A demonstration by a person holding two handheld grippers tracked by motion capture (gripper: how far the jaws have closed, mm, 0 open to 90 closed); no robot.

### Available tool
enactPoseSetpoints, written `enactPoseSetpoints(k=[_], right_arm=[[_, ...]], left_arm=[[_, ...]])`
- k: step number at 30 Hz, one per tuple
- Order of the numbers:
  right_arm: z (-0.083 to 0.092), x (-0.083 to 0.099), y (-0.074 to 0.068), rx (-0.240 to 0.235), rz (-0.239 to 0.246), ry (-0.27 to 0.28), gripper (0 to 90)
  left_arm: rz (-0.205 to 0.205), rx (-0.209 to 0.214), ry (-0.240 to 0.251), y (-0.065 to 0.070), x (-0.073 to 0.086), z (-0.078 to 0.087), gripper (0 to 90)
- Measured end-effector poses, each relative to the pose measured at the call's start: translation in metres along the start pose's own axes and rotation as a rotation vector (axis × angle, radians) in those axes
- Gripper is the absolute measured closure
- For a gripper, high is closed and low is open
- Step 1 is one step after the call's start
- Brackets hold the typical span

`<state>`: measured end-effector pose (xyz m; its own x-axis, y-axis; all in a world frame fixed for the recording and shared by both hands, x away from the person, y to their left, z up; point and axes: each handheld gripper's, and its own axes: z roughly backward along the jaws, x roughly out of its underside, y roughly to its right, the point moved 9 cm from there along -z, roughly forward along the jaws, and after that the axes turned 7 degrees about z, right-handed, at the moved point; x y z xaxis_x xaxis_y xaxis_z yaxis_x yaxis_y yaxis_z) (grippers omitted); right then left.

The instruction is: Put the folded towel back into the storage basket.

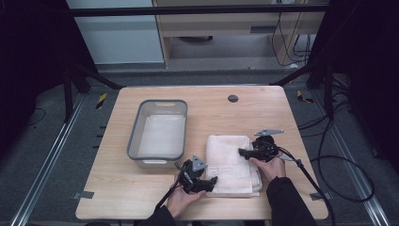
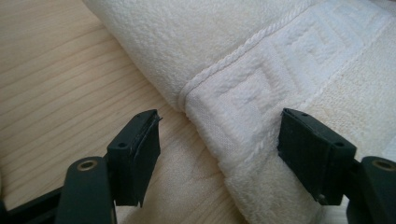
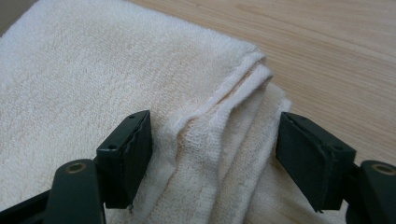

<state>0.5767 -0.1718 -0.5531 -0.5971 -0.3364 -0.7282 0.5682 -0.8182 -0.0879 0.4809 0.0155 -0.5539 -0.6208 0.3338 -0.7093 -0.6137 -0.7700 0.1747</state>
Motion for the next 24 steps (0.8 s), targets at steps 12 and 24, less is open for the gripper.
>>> enactPoseSetpoints(k=[12, 24], right_arm=[[-0.0042, 0.0039, 0.0008, -0.056, -0.075, -0.013, 30.6], [-0.003, 0.0033, -0.0068, -0.126, -0.125, -0.023, 52.1]], left_arm=[[0.029, 0.026, -0.027, -0.0001, 0.0013, -0.0059, 31.4], [0.061, 0.099, -0.05, 0.0065, 0.0012, -0.0078, 47.2]])
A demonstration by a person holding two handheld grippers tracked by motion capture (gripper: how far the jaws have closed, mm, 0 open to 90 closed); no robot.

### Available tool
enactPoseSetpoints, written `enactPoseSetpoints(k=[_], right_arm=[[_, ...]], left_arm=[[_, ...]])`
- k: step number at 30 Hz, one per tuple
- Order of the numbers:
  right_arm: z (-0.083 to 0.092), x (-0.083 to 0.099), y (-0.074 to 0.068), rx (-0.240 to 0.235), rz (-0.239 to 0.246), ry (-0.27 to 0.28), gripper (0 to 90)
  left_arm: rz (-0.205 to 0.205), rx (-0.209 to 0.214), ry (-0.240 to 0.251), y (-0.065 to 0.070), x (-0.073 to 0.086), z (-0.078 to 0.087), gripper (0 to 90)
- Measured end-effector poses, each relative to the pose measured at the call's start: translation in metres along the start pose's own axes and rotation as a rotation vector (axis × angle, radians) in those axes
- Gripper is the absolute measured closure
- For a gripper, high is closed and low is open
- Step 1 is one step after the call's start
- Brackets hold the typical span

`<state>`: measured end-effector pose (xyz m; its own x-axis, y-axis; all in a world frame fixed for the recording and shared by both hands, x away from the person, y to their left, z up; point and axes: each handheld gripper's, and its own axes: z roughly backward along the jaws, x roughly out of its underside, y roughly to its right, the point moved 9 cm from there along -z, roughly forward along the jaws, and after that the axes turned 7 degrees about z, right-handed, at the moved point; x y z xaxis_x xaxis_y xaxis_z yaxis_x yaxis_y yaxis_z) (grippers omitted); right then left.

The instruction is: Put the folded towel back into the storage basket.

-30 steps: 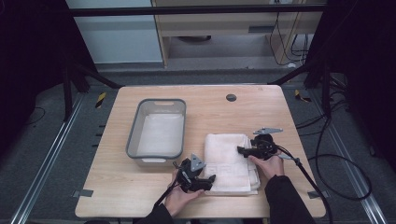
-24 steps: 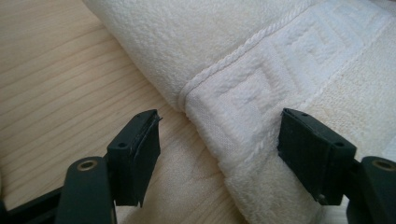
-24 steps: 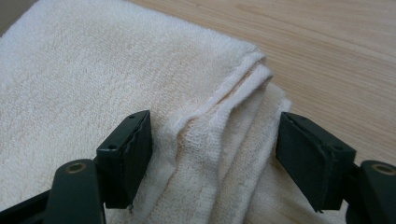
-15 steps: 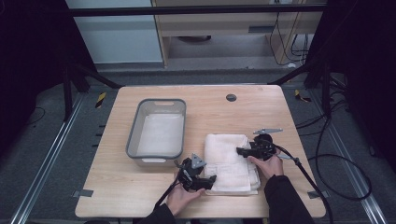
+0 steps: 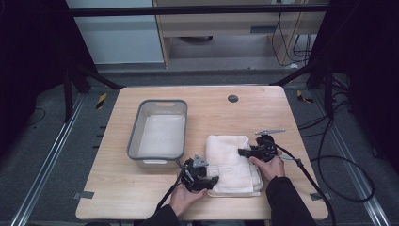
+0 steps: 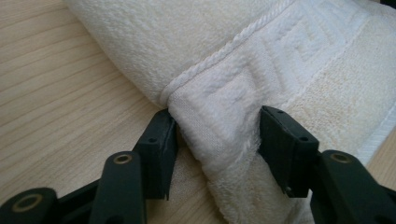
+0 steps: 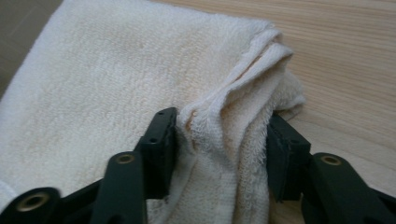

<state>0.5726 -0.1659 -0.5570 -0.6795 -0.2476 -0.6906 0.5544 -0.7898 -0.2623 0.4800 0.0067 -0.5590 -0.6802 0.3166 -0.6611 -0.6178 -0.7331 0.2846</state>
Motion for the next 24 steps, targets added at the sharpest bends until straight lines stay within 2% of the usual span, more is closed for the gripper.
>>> enactPoseSetpoints(k=[5, 11, 21, 24], right_arm=[[0.001, -0.001, -0.002, -0.022, 0.002, 0.003, 62.4], [0.002, -0.002, -0.004, -0.033, -0.006, 0.011, 65.9], [0.008, -0.006, -0.006, -0.024, 0.009, 0.021, 67.5], [0.015, -0.01, -0.009, -0.03, 0.015, 0.04, 67.7]], left_arm=[[0.013, 0.032, -0.009, 0.003, 0.0, 0.0, 57.5], [0.018, 0.045, -0.004, 0.004, -0.001, 0.002, 67.3], [0.032, 0.062, 0.022, 0.006, -0.002, 0.006, 72.5], [0.027, 0.075, 0.033, 0.008, -0.005, 0.012, 73.1]])
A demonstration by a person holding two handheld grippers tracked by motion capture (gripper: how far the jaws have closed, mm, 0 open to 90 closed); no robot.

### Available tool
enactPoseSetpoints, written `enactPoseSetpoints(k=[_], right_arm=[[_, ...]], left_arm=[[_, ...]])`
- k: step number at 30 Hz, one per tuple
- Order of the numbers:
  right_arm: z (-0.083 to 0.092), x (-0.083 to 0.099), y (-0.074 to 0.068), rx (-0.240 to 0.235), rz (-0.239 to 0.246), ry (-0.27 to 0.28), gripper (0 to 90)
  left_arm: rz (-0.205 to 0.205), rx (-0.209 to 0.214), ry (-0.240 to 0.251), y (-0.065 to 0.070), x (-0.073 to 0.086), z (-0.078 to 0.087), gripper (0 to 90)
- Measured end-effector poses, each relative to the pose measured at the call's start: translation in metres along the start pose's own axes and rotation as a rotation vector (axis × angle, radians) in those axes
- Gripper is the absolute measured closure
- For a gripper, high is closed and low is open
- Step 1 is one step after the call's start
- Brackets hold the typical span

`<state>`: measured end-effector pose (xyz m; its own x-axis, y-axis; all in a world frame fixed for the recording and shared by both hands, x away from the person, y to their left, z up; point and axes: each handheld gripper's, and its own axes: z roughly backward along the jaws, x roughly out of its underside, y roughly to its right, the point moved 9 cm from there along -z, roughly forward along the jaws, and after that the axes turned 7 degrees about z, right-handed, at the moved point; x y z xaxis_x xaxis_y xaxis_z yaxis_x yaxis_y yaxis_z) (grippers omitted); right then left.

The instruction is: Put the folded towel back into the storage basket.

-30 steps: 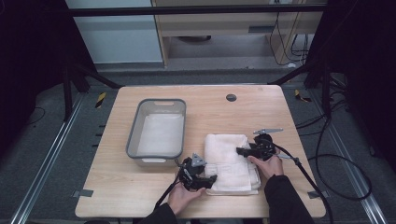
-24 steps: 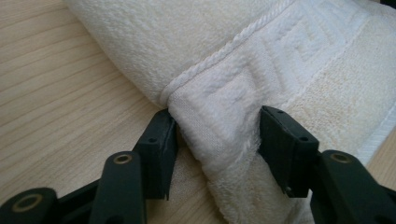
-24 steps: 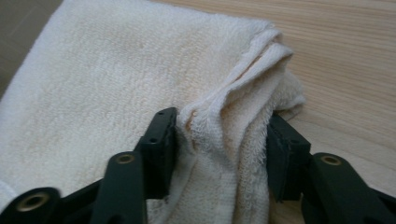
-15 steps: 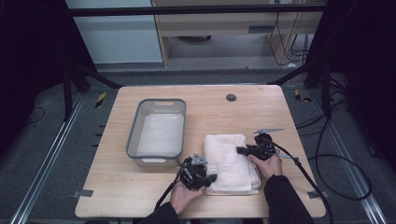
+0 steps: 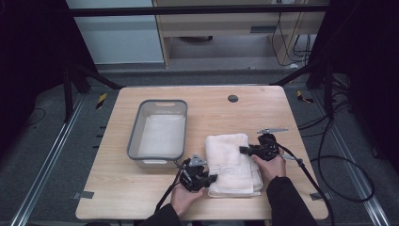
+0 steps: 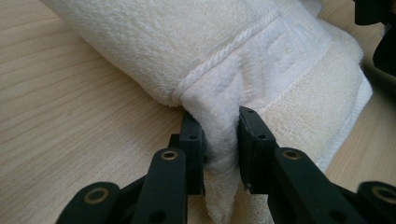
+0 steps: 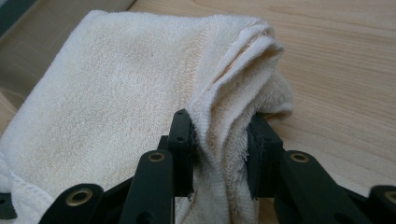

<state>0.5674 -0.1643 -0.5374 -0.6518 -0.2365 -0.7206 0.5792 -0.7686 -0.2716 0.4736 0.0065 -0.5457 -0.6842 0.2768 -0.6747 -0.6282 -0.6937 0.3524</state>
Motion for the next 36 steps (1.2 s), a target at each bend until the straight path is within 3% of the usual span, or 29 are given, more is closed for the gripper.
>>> enactPoseSetpoints(k=[23, 36], right_arm=[[0.047, -0.036, -0.024, -0.005, 0.059, 0.145, 67.8], [0.057, -0.055, -0.034, 0.002, 0.084, 0.192, 67.8]], left_arm=[[-0.059, 0.033, 0.116, 0.018, -0.029, 0.043, 73.4], [-0.068, 0.031, 0.173, 0.021, -0.043, 0.061, 73.5]])
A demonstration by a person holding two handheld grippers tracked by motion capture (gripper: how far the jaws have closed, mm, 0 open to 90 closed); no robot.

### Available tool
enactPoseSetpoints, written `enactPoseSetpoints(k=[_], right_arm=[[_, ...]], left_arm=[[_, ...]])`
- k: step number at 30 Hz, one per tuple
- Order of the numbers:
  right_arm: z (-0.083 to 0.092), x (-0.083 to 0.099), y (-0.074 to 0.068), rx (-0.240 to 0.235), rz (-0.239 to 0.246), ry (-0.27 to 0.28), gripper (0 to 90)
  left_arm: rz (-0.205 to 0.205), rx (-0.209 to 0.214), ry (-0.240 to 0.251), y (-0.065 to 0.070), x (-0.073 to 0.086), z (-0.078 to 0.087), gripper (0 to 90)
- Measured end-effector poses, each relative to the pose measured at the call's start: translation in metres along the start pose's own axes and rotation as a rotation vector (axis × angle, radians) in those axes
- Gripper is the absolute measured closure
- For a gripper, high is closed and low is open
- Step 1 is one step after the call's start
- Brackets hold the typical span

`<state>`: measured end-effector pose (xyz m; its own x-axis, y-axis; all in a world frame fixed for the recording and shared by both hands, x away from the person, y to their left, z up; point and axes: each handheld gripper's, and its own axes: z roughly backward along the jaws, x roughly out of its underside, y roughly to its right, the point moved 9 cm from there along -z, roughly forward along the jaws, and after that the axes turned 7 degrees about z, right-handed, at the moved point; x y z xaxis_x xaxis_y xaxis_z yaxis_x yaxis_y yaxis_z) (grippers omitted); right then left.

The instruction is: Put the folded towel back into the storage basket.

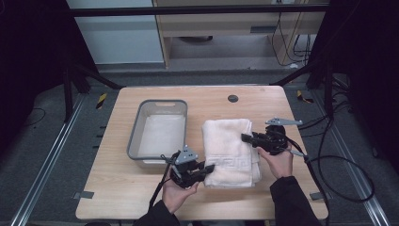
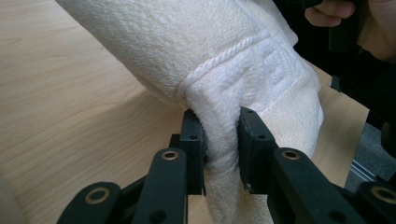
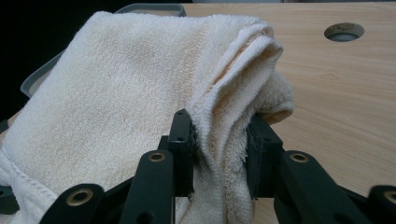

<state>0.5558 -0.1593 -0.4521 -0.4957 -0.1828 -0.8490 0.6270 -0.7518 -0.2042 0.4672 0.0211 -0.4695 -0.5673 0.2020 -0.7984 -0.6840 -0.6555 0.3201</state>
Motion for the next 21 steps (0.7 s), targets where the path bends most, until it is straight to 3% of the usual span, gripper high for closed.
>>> enactPoseSetpoints(k=[21], right_arm=[[0.002, -0.046, -0.02, 0.004, 0.042, 0.078, 67.8]], left_arm=[[-0.039, -0.037, 0.1, -0.005, -0.033, 0.034, 73.6]])
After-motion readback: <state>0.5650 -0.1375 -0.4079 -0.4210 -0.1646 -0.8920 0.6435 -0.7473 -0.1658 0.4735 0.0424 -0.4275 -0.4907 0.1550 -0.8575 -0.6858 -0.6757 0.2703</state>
